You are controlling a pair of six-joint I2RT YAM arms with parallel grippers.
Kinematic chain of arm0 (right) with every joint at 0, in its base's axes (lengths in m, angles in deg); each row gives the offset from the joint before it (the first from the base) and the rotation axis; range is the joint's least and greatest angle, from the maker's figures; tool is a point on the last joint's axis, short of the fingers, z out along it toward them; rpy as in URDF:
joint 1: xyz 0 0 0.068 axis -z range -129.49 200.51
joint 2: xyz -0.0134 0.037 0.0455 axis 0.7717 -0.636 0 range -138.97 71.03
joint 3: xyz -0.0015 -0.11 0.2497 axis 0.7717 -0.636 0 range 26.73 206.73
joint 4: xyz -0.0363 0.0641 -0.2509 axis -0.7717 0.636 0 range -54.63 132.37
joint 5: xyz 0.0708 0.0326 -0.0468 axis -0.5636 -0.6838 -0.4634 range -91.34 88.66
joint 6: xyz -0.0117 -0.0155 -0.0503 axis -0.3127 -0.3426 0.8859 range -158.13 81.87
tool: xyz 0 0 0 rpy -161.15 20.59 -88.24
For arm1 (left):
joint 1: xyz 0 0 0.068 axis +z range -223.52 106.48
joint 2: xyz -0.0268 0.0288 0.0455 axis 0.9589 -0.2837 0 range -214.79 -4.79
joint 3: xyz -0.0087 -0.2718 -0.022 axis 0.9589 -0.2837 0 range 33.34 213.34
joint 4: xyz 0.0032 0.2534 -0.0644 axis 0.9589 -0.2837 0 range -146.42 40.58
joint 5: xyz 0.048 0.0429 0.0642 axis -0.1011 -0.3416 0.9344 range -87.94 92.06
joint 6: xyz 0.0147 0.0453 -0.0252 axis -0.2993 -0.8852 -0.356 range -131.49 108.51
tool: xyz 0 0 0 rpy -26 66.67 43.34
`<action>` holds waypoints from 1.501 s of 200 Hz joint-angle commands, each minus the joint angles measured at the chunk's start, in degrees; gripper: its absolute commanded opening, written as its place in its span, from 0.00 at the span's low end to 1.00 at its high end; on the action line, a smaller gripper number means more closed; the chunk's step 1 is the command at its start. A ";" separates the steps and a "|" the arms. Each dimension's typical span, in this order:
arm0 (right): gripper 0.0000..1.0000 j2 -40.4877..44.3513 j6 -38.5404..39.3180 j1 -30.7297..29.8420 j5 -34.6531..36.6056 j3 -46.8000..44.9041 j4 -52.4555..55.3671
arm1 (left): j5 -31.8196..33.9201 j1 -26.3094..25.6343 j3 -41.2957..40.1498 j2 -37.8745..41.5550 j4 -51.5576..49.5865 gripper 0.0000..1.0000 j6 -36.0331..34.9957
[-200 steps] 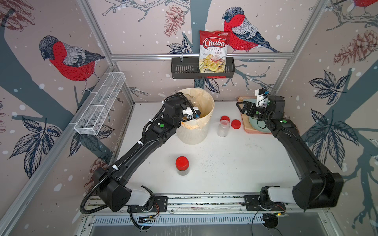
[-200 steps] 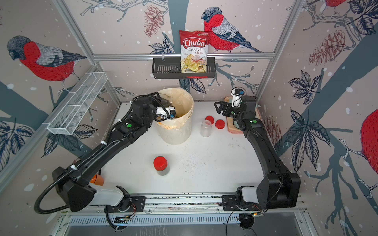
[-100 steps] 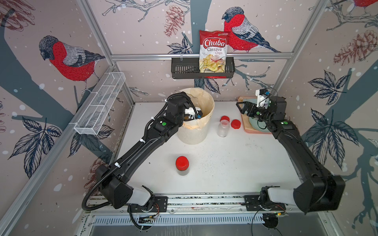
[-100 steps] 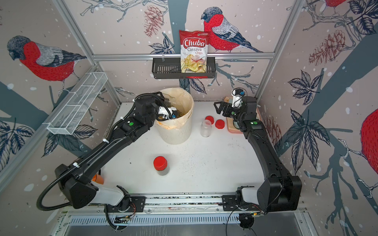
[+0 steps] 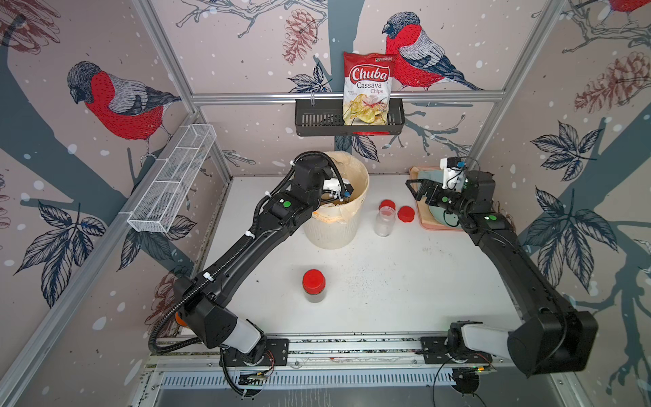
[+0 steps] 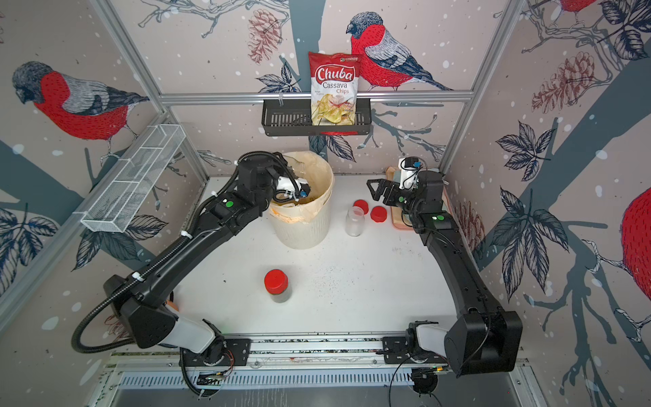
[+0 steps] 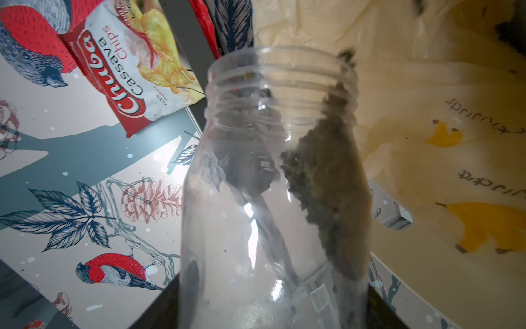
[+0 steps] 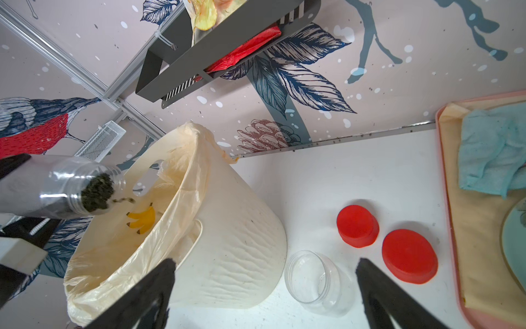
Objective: Empty moldy tea leaves from jars
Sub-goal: Pour the moldy tea leaves from the jar into the trash bin.
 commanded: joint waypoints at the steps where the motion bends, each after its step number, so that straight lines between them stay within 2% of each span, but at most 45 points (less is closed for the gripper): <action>1: 0.99 0.30 -0.33 -0.29 -1.15 -0.30 -2.53 | 2.41 -1.36 2.63 -0.61 -5.62 0.57 2.50; 39: 0.99 0.29 -0.49 -0.29 -1.35 0.13 -2.48 | 2.63 -1.86 8.75 -2.72 -8.05 0.57 2.52; 88: 0.99 0.28 -0.48 -0.46 -1.30 0.04 -2.59 | 2.28 -1.77 3.11 -2.17 -8.82 0.57 5.79; 138: 0.99 0.28 -0.42 -0.55 -1.41 0.33 -2.46 | 2.56 -1.78 14.30 -5.99 -13.73 0.57 5.63; 184: 0.99 0.29 -0.42 -0.64 -1.49 0.35 -2.56 | 2.42 -2.04 8.89 -5.64 -14.74 0.57 9.12; 228: 0.99 0.29 -0.52 -0.64 -1.87 0.59 -2.57 | 2.85 -1.62 15.86 -6.87 -15.62 0.57 6.91; 272: 1.00 0.29 -0.42 -0.64 -1.70 0.44 -2.71 | 2.03 -1.42 7.43 -5.22 -14.94 0.57 10.05; 300: 1.00 0.29 -0.45 -0.64 -1.97 1.00 -2.35 | 3.10 -1.33 12.76 -6.04 -15.03 0.57 6.30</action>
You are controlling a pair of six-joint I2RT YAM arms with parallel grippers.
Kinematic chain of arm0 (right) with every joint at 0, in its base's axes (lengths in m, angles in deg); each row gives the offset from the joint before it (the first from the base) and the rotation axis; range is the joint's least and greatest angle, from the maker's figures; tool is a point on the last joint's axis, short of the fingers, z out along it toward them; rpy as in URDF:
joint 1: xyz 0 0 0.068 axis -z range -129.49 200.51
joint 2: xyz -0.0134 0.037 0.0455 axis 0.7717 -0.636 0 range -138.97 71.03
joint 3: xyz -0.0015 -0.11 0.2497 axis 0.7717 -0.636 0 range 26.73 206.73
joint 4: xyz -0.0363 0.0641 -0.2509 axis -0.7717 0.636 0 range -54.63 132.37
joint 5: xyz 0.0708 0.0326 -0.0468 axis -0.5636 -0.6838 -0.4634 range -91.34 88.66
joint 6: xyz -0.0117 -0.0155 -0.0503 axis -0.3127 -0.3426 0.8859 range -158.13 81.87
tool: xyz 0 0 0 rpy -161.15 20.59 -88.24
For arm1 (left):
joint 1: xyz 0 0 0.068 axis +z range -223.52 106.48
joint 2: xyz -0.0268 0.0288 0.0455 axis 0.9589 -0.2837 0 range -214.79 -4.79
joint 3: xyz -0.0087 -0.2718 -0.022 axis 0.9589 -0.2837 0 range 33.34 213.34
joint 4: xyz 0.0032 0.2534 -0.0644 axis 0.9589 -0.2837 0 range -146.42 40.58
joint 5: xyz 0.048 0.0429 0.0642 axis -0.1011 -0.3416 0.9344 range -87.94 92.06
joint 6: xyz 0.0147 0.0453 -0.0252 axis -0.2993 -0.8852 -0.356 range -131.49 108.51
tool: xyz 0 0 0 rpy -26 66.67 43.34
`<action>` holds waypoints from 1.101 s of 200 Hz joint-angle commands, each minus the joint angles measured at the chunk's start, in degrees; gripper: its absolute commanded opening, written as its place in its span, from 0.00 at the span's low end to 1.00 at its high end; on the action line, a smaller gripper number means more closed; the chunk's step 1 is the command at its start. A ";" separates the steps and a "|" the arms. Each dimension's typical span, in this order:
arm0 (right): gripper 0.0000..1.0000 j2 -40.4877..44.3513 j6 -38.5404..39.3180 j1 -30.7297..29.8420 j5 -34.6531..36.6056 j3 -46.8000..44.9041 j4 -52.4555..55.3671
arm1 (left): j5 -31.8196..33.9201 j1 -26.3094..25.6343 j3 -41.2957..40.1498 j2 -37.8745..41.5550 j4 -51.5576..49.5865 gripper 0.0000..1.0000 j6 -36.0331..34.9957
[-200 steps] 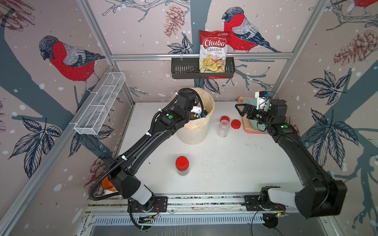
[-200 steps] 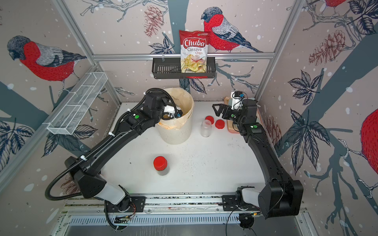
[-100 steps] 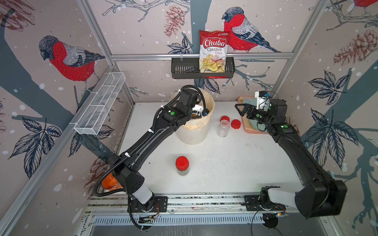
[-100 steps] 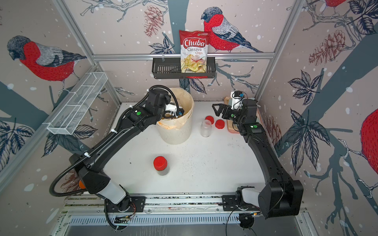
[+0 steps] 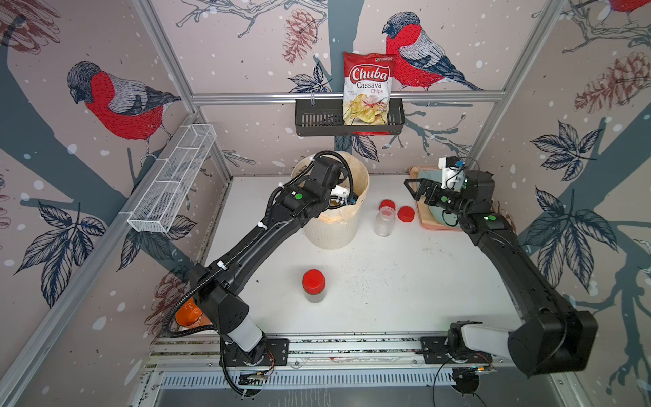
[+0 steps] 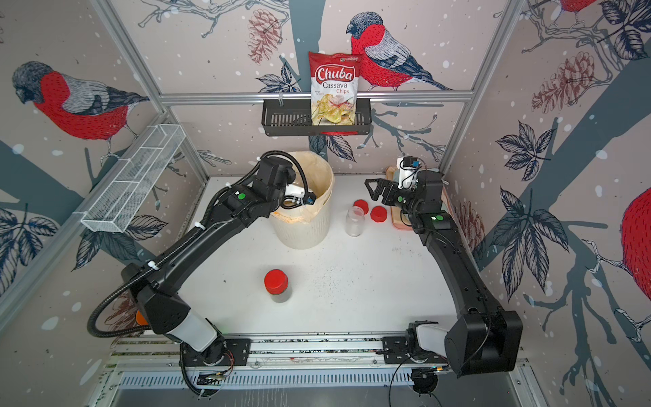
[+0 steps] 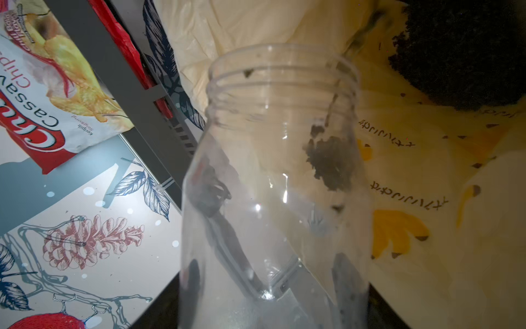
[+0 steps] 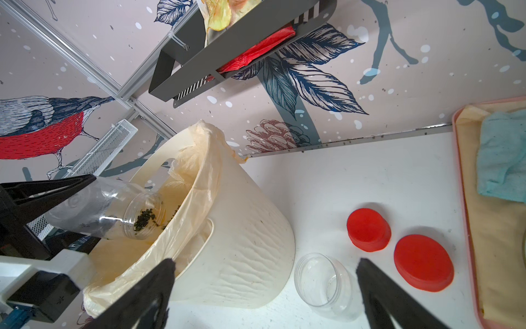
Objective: Empty moldy tea leaves from jars
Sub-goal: Pour the moldy tea leaves from the jar into the trash bin.
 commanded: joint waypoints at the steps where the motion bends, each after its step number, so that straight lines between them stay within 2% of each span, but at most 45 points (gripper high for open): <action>1: 1.00 0.29 -0.28 -0.12 -0.59 0.77 -1.40 | 1.08 0.29 4.42 -0.37 1.45 0.57 -2.61; 21: 1.00 0.29 -0.30 -0.12 -0.49 0.62 -1.49 | 1.06 0.11 8.41 -0.96 0.28 0.58 -2.94; 69: 1.00 0.12 -0.32 -0.38 -0.50 0.76 -1.45 | -0.59 0.11 -1.20 0.82 3.36 0.57 -2.26; 107: 1.00 0.22 -0.21 -0.47 -0.50 1.13 -1.17 | 0.67 -0.07 8.72 -1.09 1.64 0.57 -6.44; 123: 1.00 0.13 -0.18 -0.55 -0.44 1.14 -0.95 | 0.48 -0.07 7.60 -0.46 2.63 0.57 -8.19; 163: 1.00 -0.06 -0.25 -0.56 -0.70 1.13 -1.14 | 1.09 -0.15 2.48 -0.56 3.08 0.57 -6.85; 220: 1.00 -0.19 -0.28 -0.64 -0.87 1.12 -1.27 | 1.93 -0.69 8.25 -2.38 -0.84 0.57 -5.27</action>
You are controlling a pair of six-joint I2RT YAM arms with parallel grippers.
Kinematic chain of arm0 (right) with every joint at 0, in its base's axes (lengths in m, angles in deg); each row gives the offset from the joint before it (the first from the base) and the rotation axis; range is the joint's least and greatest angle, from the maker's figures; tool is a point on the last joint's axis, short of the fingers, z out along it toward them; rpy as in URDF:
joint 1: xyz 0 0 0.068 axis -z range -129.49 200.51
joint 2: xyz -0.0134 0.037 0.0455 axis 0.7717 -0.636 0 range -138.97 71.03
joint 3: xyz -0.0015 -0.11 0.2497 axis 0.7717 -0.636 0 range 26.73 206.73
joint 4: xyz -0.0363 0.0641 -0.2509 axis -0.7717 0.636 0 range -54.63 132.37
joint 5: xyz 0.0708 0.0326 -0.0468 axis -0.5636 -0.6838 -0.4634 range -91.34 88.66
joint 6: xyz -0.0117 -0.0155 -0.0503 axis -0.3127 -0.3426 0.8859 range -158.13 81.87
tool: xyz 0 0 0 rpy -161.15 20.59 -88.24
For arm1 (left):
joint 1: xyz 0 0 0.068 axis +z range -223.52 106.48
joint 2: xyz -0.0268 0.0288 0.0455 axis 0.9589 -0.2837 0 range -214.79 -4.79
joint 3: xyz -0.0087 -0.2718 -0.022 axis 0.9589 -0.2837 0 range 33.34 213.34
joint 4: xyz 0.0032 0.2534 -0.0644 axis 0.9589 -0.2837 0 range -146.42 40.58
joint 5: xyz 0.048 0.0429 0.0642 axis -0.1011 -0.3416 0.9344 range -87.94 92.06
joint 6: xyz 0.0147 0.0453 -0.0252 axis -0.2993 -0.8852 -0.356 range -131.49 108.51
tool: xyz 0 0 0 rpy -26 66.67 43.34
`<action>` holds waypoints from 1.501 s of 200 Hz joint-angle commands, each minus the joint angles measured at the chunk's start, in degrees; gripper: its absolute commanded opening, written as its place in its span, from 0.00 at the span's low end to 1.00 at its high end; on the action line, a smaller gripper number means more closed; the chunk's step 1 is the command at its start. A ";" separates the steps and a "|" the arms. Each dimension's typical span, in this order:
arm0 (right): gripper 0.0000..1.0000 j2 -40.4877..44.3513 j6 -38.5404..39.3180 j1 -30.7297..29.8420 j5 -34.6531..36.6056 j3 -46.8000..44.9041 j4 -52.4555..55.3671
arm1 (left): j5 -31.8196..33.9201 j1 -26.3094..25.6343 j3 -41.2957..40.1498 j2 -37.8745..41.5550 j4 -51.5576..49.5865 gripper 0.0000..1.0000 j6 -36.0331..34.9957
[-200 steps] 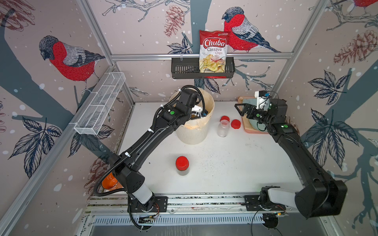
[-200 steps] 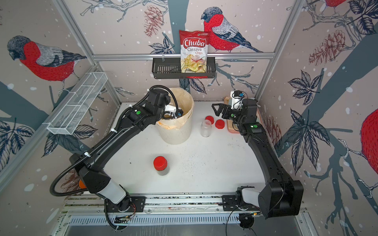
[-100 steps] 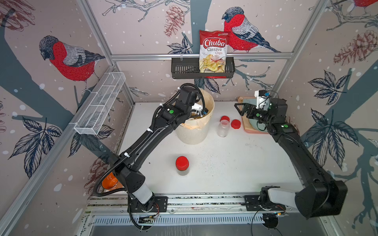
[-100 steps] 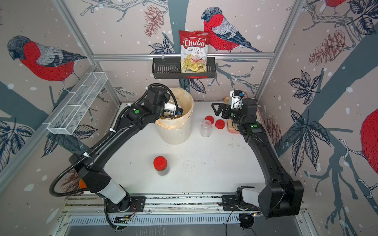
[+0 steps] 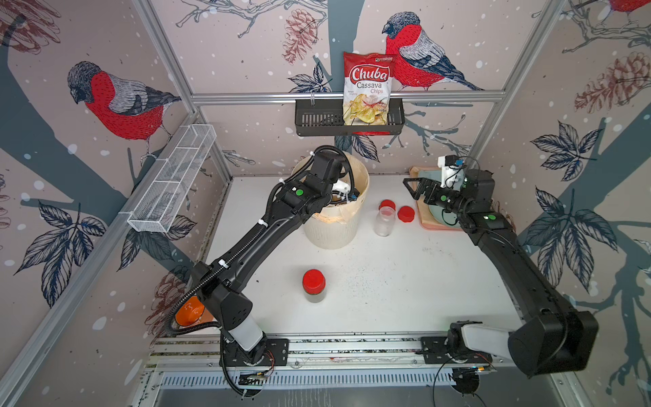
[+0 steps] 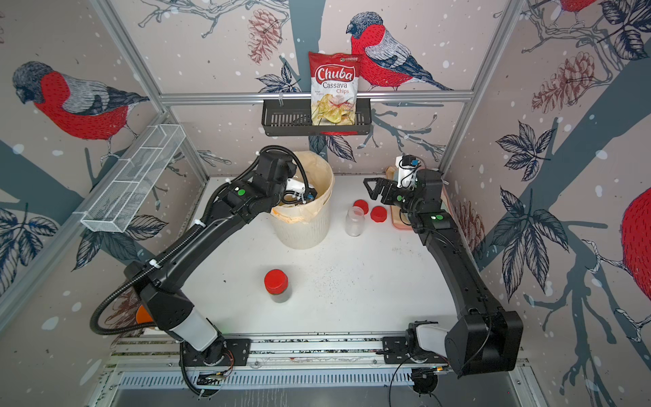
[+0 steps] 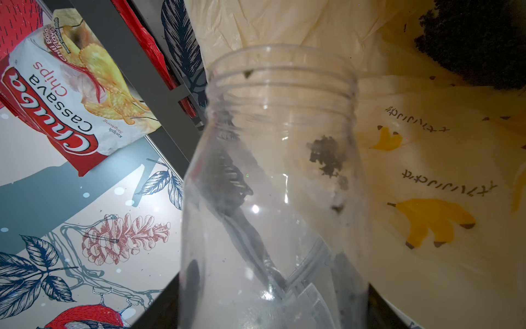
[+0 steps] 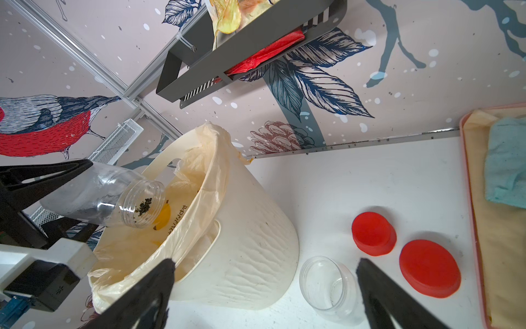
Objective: Empty moldy tea leaves from jars
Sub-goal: Pour the moldy tea leaves from the jar into the trash bin.
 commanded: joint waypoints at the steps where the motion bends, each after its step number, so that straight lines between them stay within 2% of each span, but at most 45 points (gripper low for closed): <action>1: 1.00 -0.17 -0.32 -0.05 -0.71 0.42 -1.34 | 1.17 -0.33 2.69 -0.10 -0.75 0.57 0.07; 34: 1.00 -0.35 -0.60 -0.07 -0.94 0.25 -1.74 | 0.64 -0.51 -0.98 0.11 -1.13 0.57 1.56; 63: 1.00 -0.81 -0.68 -0.23 -1.49 0.57 -1.71 | 0.94 -1.10 8.29 -3.70 -3.31 0.56 1.40; 76: 1.00 -0.73 -0.68 -0.32 -1.43 0.63 -1.78 | 1.17 -1.30 9.53 -3.75 -3.32 0.57 0.90; 123: 1.00 -0.99 -0.86 -0.67 -1.62 0.84 -2.03 | 0.53 -0.87 -0.99 -0.23 -1.90 0.57 2.83; 150: 1.00 -0.90 -0.81 -0.74 -1.65 1.10 -1.85 | 1.22 -0.87 8.27 -2.99 -4.54 0.56 2.99; 164: 1.00 -0.77 -0.79 -0.84 -1.63 0.98 -1.98 | 1.34 -1.12 10.55 -2.75 -4.64 0.56 2.61; 206: 1.00 -1.34 -1.04 -1.28 -2.06 0.93 -2.45 | 0.55 -1.03 0.16 -0.26 -2.62 0.57 4.15; 246: 1.00 -0.76 -0.77 -1.55 -1.99 0.96 -2.34 | 0.57 -1.03 5.39 -2.18 -2.06 0.56 4.00; 281: 0.99 -0.84 -0.77 -1.55 -3.43 0.52 -3.23 | -3.12 -0.40 5.87 -0.74 -2.45 0.56 6.79; 300: 0.98 -1.08 -1.04 -1.55 -4.21 0.51 -3.58 | -1.18 1.19 4.31 -0.20 -2.05 0.56 4.89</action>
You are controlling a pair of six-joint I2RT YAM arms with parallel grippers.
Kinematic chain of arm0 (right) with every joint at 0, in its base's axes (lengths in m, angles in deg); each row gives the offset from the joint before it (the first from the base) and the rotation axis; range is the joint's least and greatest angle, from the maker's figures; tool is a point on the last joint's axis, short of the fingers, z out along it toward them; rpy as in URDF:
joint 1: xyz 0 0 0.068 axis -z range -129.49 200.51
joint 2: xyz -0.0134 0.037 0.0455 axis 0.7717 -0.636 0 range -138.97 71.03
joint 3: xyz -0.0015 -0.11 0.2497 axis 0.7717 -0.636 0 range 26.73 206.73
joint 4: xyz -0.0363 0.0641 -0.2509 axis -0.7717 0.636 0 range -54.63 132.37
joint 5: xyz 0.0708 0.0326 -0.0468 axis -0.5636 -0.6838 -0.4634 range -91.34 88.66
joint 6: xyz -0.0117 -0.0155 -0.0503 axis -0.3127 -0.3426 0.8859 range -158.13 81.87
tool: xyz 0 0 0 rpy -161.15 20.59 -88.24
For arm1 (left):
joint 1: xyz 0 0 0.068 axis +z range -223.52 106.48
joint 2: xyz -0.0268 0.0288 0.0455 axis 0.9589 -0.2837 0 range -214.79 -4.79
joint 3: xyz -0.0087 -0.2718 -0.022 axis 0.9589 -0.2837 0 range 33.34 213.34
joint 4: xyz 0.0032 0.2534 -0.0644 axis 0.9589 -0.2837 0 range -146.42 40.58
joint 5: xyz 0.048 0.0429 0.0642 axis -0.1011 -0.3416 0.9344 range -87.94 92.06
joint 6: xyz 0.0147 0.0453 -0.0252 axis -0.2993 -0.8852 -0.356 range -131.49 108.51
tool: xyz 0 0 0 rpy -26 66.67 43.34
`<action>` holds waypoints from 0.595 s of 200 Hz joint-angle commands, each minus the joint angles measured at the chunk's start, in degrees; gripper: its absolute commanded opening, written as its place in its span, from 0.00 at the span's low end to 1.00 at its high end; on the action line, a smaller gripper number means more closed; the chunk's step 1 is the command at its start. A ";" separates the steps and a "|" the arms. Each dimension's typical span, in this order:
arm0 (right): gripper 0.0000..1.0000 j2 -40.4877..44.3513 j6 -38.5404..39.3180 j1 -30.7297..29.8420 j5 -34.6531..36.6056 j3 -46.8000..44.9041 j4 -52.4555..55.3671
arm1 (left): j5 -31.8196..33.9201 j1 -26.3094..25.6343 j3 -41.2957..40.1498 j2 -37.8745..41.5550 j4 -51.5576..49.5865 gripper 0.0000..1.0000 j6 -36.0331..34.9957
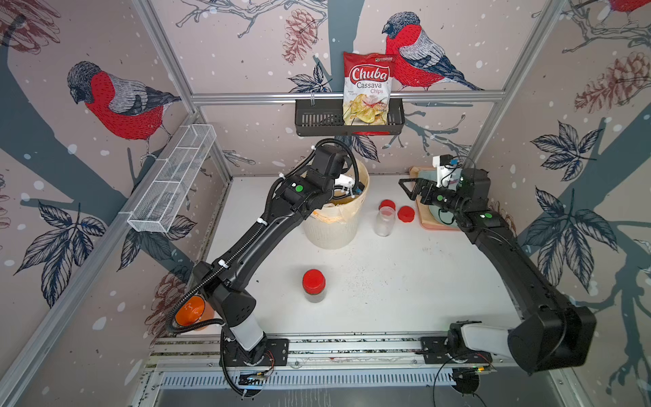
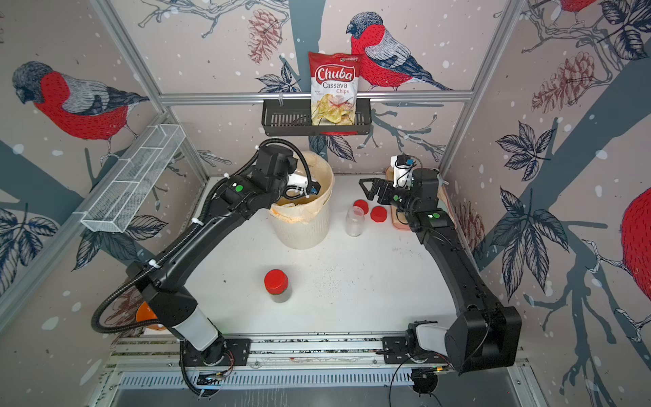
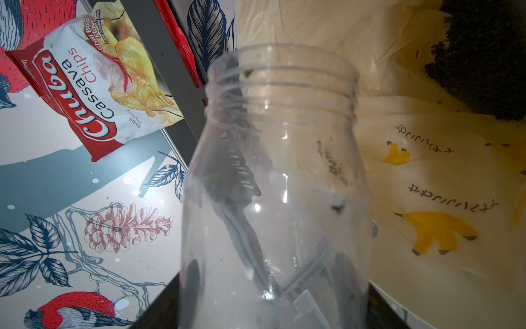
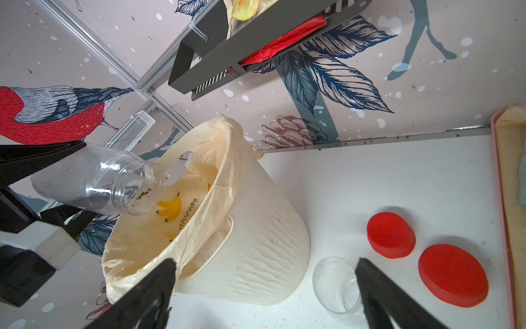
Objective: Empty moldy tea leaves from jars
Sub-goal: Pour the moldy tea leaves from the jar into the trash bin.
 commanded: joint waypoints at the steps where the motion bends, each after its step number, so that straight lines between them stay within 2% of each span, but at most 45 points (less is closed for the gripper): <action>1: 0.98 0.02 -0.82 -0.11 -1.98 0.01 -3.03 | 0.53 1.59 -0.88 1.01 1.21 0.56 -0.97; 44: 0.98 0.25 -1.12 -0.23 -2.23 -0.16 -3.43 | 2.11 1.67 -0.29 0.99 1.99 0.56 -1.84; 71: 0.98 0.19 -1.17 -0.45 -2.16 -0.34 -3.74 | -1.31 2.03 -4.07 1.21 2.58 0.55 -0.05; 93: 0.98 0.29 -0.99 -0.45 -2.55 -0.08 -3.56 | -0.75 2.61 -1.00 -0.26 2.47 0.54 0.31; 119: 0.97 0.37 -1.08 -0.54 -4.62 -0.57 -5.02 | -7.25 2.72 3.46 0.17 2.72 0.54 4.57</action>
